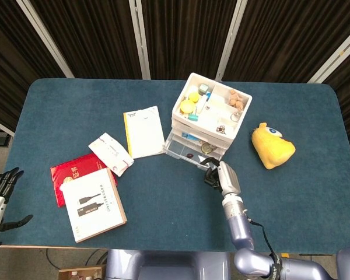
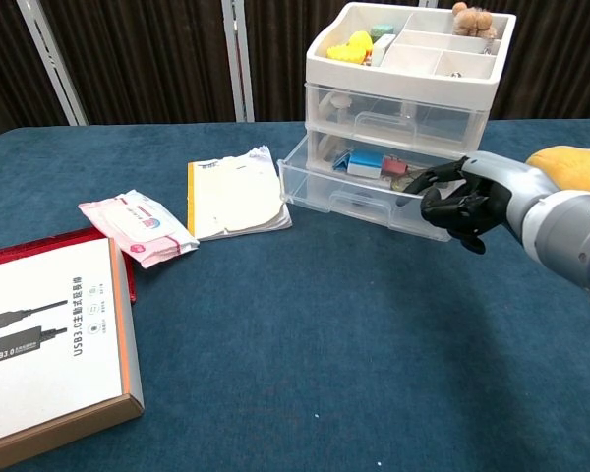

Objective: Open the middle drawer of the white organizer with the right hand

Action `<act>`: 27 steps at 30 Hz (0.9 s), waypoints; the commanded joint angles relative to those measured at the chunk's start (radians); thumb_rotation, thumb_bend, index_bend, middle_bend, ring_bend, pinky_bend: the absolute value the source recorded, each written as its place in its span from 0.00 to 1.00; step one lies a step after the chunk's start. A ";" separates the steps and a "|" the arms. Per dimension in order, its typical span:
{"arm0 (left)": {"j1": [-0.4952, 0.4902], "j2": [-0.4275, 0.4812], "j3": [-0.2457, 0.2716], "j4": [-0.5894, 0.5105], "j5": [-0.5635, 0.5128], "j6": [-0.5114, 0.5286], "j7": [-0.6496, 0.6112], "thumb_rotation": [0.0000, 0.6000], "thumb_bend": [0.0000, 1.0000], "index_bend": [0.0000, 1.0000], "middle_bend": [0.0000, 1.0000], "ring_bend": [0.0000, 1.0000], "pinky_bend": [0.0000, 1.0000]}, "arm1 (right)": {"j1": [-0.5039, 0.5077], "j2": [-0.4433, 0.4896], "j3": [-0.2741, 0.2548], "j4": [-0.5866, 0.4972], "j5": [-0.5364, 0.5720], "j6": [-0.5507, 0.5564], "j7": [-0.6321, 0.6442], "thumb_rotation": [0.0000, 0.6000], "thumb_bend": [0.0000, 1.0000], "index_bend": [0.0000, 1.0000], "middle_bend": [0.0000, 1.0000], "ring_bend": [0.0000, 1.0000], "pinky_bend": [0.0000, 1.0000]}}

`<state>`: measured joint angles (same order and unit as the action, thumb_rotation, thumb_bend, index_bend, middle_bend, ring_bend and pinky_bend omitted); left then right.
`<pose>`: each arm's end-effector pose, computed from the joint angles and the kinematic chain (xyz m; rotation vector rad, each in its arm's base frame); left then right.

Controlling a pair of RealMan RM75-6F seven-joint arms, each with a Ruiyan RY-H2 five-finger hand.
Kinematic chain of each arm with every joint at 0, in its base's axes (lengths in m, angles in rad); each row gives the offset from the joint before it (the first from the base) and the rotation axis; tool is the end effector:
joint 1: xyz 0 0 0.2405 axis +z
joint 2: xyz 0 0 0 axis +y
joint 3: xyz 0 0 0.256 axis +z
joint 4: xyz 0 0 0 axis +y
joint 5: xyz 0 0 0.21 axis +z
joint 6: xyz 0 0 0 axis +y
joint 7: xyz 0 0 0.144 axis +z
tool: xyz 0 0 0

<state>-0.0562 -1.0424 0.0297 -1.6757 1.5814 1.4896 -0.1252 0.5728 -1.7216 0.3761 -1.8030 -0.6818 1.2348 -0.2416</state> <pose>-0.3047 0.1543 0.1632 -1.4334 -1.0374 -0.9571 -0.1226 -0.2940 -0.0261 1.1297 -1.7698 1.1619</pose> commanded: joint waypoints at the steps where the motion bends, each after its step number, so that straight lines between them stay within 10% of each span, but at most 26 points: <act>1: 0.000 0.000 0.000 0.000 0.000 0.000 0.001 1.00 0.02 0.00 0.00 0.00 0.00 | -0.013 0.004 -0.019 -0.021 -0.023 0.013 0.007 1.00 0.81 0.54 0.78 0.80 0.85; 11: 0.001 -0.001 0.003 -0.002 0.005 0.001 0.006 1.00 0.02 0.00 0.00 0.00 0.00 | -0.057 0.023 -0.095 -0.083 -0.091 0.029 0.023 1.00 0.81 0.50 0.78 0.80 0.85; 18: 0.002 -0.003 0.003 0.001 0.008 0.005 0.010 1.00 0.02 0.00 0.00 0.00 0.00 | -0.064 0.038 -0.118 -0.093 -0.123 0.020 0.017 1.00 0.48 0.00 0.74 0.77 0.85; 27: 0.003 -0.004 0.001 0.003 0.004 0.005 0.013 1.00 0.02 0.00 0.00 0.00 0.00 | -0.080 0.083 -0.145 -0.149 -0.174 0.062 -0.041 1.00 0.39 0.00 0.73 0.76 0.85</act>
<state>-0.0534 -1.0463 0.0309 -1.6731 1.5855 1.4951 -0.1129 0.4974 -1.6509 0.2390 -1.9380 -0.8463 1.2866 -0.2686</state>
